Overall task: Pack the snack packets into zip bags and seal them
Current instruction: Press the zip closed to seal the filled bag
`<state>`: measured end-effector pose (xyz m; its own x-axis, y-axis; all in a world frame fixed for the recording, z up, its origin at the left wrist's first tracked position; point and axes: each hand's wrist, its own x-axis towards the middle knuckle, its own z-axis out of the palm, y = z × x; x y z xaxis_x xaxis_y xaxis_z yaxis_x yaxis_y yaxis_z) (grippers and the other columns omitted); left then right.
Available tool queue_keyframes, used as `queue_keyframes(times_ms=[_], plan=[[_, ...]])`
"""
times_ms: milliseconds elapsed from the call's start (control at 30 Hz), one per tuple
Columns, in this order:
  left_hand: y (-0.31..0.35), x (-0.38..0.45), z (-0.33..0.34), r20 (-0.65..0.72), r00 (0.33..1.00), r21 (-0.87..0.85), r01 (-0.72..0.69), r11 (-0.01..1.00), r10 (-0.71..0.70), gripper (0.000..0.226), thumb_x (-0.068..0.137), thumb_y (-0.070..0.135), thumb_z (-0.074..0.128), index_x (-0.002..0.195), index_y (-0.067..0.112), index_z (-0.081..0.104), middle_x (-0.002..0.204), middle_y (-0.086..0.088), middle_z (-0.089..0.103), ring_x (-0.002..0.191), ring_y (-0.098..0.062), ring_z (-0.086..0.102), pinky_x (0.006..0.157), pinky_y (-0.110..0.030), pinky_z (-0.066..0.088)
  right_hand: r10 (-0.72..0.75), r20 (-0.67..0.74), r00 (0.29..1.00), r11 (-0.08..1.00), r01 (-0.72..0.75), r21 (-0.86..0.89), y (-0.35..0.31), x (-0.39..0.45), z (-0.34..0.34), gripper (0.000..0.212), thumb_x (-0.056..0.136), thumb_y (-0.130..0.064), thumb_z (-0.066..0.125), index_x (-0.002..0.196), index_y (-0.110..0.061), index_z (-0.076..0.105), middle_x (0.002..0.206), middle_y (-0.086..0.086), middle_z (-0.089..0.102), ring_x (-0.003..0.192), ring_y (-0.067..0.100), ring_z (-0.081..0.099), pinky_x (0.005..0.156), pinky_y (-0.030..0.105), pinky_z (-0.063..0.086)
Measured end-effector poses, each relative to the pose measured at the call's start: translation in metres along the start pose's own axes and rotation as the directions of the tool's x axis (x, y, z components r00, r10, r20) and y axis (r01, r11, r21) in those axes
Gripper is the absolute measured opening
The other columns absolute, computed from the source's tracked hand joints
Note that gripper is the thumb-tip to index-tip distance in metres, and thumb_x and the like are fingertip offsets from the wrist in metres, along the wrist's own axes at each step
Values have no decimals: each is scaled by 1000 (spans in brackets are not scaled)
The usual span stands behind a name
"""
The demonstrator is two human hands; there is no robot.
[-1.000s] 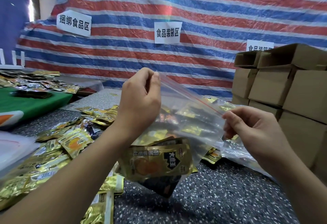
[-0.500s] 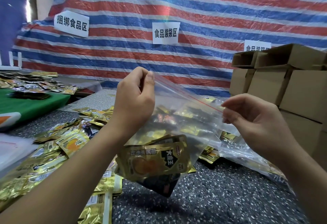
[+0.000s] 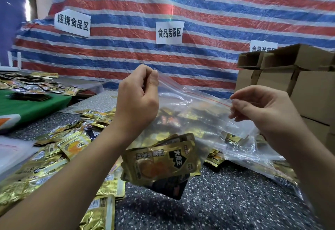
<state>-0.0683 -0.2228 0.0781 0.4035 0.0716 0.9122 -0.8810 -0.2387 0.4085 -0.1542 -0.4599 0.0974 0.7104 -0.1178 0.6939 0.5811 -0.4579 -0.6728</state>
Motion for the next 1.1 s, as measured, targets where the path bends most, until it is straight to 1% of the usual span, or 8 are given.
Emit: queue_keyframes(times_ms=[200, 267, 433, 633, 767, 867, 967, 1100], plan=[[1, -1, 1, -27, 999, -49, 27, 998, -29, 25, 105, 16, 43, 81, 10, 50, 62, 5, 42, 52, -6, 35, 48, -20, 29, -91, -31, 995, 994, 89, -57, 2, 1, 9, 15, 95, -4, 61, 95, -18, 67, 74, -5, 67, 61, 23, 71, 58, 28, 59], [1, -1, 1, -27, 999, -61, 30, 998, -32, 25, 105, 17, 43, 80, 13, 48, 63, 5, 42, 53, -6, 35, 48, -22, 29, -54, 16, 998, 996, 55, -65, 1, 1, 15, 6, 94, -21, 61, 99, -22, 63, 75, -11, 66, 62, 19, 71, 60, 27, 59], [2, -4, 5, 46, 999, -103, 15, 995, -11, 27, 105, 17, 43, 79, 19, 47, 63, 0, 43, 53, -11, 36, 47, -29, 32, 83, 347, 934, 935, 48, -353, -11, 8, 32, 57, 70, -66, 61, 115, -32, 57, 91, -11, 69, 72, 8, 70, 62, 25, 57], [-3, -2, 4, 73, 997, -84, -21, 996, 27, 28, 105, 23, 41, 84, 6, 50, 63, -15, 48, 53, -30, 41, 48, -50, 36, -71, 426, 902, 888, 252, -384, -19, 19, 57, 28, 94, -27, 65, 75, -7, 70, 58, 11, 58, 49, 8, 44, 49, 23, 37], [-1, -4, 5, 57, 997, -72, -46, 996, 50, 24, 104, 21, 42, 84, 11, 49, 61, -11, 48, 52, -27, 43, 48, -48, 37, 35, 563, 826, 901, 217, -375, -25, 26, 63, 31, 84, -50, 70, 94, -20, 68, 63, -2, 65, 51, 4, 58, 49, 26, 48], [1, -7, 10, 96, 991, -73, -85, 994, 92, 21, 104, 19, 44, 85, 11, 50, 60, -2, 47, 49, -22, 44, 46, -44, 37, 206, 688, 696, 858, 209, -469, -26, 36, 70, 53, 77, -57, 75, 121, -31, 62, 92, -9, 74, 79, 1, 70, 72, 19, 56], [-3, -7, 9, 96, 989, -97, -104, 990, 113, 22, 102, 21, 48, 85, 10, 55, 61, 1, 49, 50, -20, 46, 44, -38, 38, 311, 748, 587, 814, 241, -528, -19, 35, 86, 34, 85, -46, 74, 114, -32, 67, 94, -11, 75, 81, 0, 69, 75, 20, 55], [-11, -7, 9, 75, 988, -4, -135, 991, 135, 26, 101, 25, 49, 94, 4, 62, 61, 3, 52, 50, -12, 46, 46, -18, 33, 292, 677, 675, 904, 35, -425, 2, 27, 109, 8, 92, -18, 68, 94, -17, 75, 78, -7, 75, 74, 5, 70, 72, 27, 58]])
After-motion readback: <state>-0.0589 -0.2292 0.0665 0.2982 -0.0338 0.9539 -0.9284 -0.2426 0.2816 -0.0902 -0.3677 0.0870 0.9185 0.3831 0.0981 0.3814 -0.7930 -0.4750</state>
